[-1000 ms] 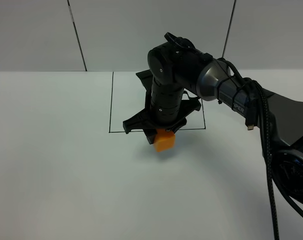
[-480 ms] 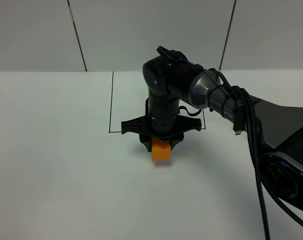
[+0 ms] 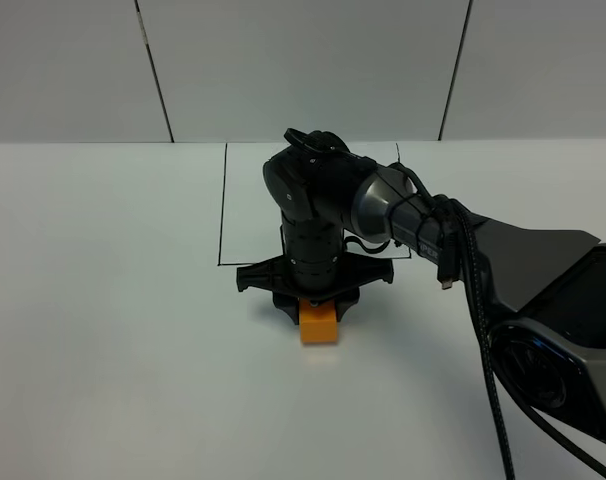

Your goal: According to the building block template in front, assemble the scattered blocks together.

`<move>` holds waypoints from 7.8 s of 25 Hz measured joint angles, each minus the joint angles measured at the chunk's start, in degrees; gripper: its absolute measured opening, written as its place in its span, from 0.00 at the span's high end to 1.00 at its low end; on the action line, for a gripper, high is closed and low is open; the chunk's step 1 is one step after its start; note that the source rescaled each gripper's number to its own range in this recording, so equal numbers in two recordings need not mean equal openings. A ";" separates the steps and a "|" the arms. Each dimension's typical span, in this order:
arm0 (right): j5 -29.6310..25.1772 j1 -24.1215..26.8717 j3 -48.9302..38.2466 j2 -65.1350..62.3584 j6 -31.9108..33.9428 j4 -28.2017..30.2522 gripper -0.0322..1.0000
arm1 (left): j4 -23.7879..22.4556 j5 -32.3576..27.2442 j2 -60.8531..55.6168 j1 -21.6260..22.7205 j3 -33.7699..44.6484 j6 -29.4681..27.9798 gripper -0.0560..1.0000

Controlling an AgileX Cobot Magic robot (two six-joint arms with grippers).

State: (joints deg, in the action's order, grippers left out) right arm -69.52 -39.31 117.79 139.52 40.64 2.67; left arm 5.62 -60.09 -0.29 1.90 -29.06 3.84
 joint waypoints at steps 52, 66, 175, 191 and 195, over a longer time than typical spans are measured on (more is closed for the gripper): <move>0.13 5.13 0.00 -6.16 -19.09 0.29 0.00 | 0.00 0.00 0.00 0.00 0.00 0.00 0.32; 1.16 25.62 -1.51 -6.96 -30.63 -5.31 0.00 | 0.00 0.00 0.00 0.00 0.00 0.00 0.32; 8.03 38.57 -89.18 -138.91 -34.90 2.35 0.29 | -0.02 0.00 0.00 0.00 0.00 0.00 0.32; 8.03 38.57 -89.18 -138.91 -35.12 2.35 0.29 | -0.02 0.00 0.00 0.00 0.00 0.00 0.32; 8.03 38.57 -89.18 -138.91 -37.07 1.97 0.29 | -0.02 0.00 0.00 0.00 0.00 0.00 0.32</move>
State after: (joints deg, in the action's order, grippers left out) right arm -61.49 -0.74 28.62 0.60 3.57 4.64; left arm 5.60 -60.09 -0.29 1.90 -29.06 3.84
